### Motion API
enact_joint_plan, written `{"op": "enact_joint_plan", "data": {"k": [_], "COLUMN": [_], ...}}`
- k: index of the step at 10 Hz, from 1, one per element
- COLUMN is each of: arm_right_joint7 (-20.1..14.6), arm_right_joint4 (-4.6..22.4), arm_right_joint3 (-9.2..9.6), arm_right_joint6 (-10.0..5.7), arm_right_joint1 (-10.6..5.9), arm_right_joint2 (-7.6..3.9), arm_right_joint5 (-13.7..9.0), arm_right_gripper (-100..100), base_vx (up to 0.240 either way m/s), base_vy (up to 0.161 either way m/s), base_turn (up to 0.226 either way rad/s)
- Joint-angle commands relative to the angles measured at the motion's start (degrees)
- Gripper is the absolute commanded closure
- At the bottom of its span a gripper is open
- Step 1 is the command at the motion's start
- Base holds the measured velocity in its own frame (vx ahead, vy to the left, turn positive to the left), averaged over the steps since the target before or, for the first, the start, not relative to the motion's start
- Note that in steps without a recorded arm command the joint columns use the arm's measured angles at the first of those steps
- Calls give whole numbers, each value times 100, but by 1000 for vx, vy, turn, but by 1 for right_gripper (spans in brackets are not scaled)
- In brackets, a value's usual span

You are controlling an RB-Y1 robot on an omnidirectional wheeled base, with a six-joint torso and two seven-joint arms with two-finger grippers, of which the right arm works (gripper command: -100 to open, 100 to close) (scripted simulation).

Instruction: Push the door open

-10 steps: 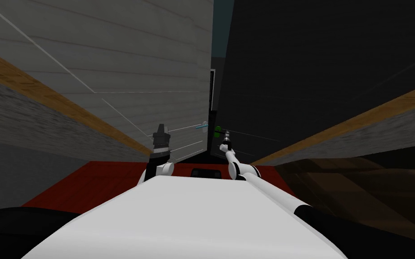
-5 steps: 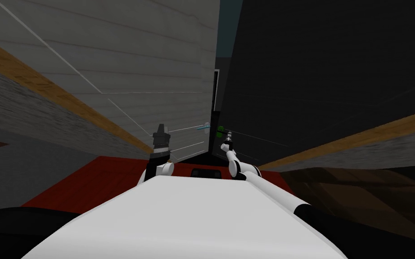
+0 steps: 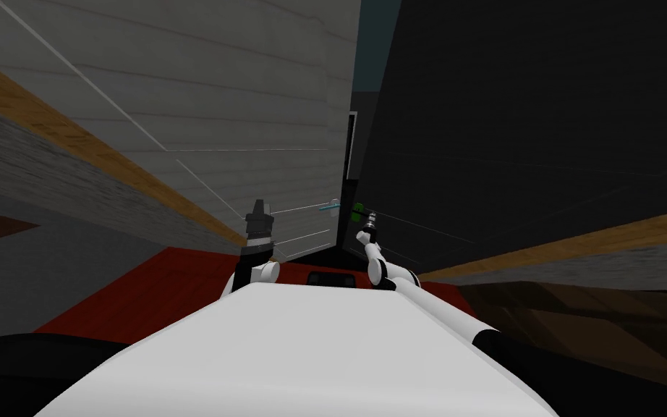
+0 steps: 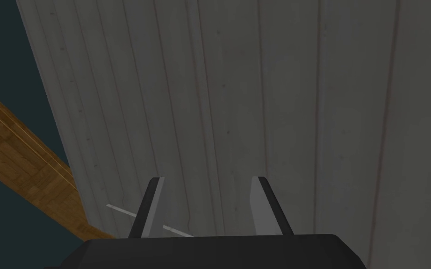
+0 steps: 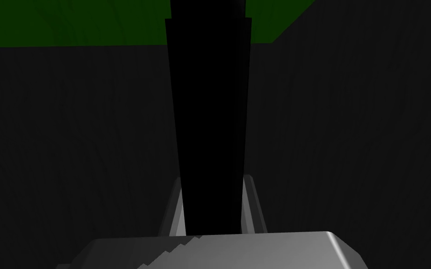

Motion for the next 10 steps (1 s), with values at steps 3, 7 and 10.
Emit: {"op": "enact_joint_plan", "data": {"k": [3,7,10], "arm_right_joint7": [323,729,999], "arm_right_joint4": [84,139,176], "arm_right_joint3": [-460,-1025,-1396], "arm_right_joint6": [-203,-343,-435], "arm_right_joint1": [-130,-197,-255], "arm_right_joint2": [-37,81,195], "arm_right_joint5": [-131,-294,-401], "arm_right_gripper": [100,100,100], "base_vx": [64,102,122], "base_vy": [-9,-10,10], "base_turn": [99,122,94]}}
